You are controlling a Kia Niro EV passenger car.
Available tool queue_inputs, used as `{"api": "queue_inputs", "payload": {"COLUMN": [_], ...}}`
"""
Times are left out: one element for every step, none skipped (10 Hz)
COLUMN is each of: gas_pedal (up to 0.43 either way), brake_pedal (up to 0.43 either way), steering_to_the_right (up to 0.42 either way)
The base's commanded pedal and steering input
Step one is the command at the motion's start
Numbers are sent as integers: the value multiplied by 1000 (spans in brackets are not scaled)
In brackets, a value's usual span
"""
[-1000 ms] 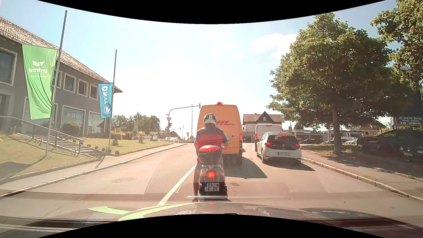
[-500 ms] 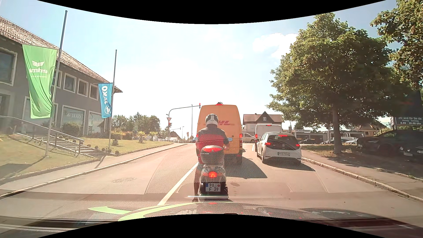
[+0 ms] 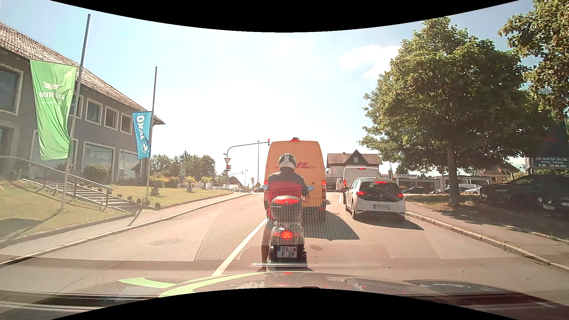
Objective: Follow the waypoints while adhering to traffic rules and regulations
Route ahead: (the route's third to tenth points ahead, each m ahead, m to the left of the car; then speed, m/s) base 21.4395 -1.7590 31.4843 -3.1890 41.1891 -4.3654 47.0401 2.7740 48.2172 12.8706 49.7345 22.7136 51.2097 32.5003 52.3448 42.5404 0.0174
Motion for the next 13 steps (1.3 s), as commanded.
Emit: {"api": "queue_inputs", "payload": {"gas_pedal": [0,0,0,0,0,0,0,0,0,0,0,0,0], "brake_pedal": [250,250,250,244,244,250,244,250,250,250,250,250,250], "steering_to_the_right": [24,24,24,24,24,24,24,24,24,24,24,24,24]}}
